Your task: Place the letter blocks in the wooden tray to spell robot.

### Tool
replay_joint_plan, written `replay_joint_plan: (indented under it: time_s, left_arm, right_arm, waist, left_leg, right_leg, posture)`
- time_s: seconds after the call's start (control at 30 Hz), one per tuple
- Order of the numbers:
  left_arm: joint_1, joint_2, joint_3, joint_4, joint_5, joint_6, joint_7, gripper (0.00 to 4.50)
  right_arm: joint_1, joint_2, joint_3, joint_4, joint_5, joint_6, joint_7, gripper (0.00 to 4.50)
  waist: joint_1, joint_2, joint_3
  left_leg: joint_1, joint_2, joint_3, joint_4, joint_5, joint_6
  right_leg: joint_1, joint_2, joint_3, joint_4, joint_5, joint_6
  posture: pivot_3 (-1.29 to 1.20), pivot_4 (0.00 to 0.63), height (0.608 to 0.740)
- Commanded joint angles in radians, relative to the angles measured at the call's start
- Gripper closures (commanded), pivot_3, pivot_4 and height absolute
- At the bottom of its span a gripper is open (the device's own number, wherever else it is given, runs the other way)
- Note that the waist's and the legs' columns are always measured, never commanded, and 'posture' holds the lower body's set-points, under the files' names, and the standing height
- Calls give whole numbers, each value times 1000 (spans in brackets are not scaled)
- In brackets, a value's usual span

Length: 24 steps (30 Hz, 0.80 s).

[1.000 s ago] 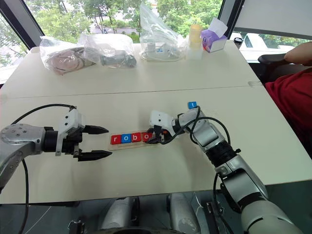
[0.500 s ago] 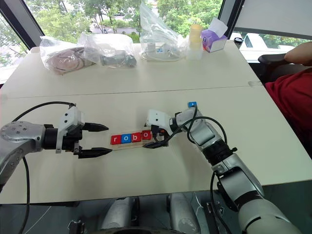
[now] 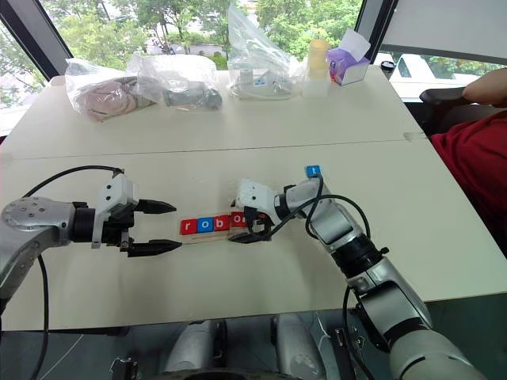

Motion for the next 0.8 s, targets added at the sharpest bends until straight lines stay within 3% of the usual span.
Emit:
replay_joint_plan:
  time_s: [0.03,0.5,0.67,0.8]
  left_arm:
    - [-20,-4,-3,-2,11,-24,-7,0]
    - [-31,-19,-13,-2,21,-26,-2,0]
    - [-61,-61,8,-36,-22,-1,25,0]
    - [-129,-126,2,-28,-22,-4,86,0]
  right_arm:
    - [9,-5,-6,-70,27,29,7,95]
    - [-18,20,-63,-37,43,56,-56,95]
    - [-57,14,-286,-82,136,247,-220,95]
    - [-53,58,-465,-122,90,455,-541,95]
  waist:
    - [0,0,0]
    - [0,0,0]
    - [3,0,0]
    - [8,-1,-1]
  left_leg:
    - [0,0,0,0,0,0]
    - [0,0,0,0,0,0]
    - [0,0,0,0,0,0]
    - [-1,0,-1,1,0,0]
  right_leg:
    - [0,0,0,0,0,0]
    - [0,0,0,0,0,0]
    - [0,0,0,0,0,0]
    - [0,-1,0,0,0,0]
  posture:
    - [0,150,740]
    - [0,150,740]
    - [0,150,740]
    - [0,150,740]
